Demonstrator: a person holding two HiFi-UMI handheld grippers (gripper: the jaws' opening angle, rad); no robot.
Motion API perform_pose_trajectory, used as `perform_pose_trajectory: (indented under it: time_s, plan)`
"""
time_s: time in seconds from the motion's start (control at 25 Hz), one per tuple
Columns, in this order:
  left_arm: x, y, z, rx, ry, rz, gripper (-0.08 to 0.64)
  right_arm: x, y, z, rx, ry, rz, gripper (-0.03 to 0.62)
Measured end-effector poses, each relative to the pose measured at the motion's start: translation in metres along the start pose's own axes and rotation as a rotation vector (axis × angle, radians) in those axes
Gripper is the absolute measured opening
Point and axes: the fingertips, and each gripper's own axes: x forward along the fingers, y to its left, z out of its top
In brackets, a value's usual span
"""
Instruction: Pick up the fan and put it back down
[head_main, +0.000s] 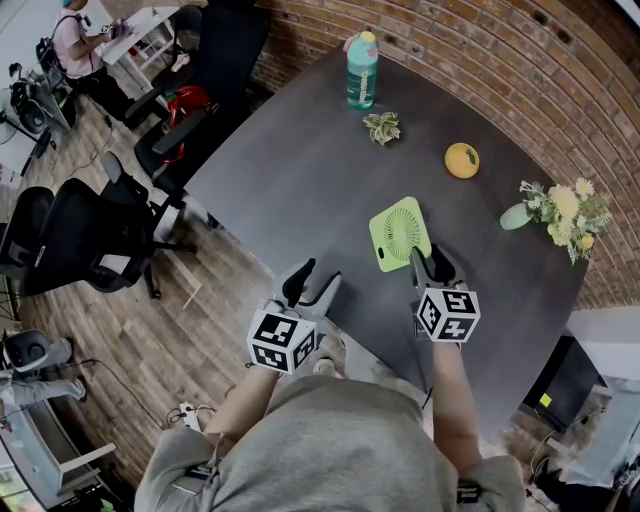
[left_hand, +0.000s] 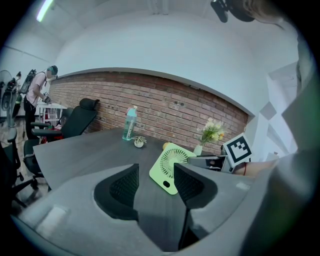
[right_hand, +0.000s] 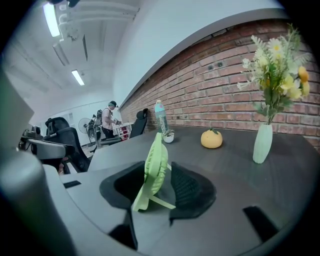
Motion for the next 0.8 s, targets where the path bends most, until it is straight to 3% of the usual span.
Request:
perform_pose_trajectory:
  time_s: [0.32,0.8]
  plan:
    - [0.000,-0.003,0.000,0.003,-0.004,-0.004,0.213,0.001,0.006,0.001,-0.040,0.005,0.020,0.102]
    - [-0.014,-0.003,0.001,0.011,-0.013,-0.008,0.213,-0.003,0.023,0.006,-0.044,-0.014,0.025,0.071]
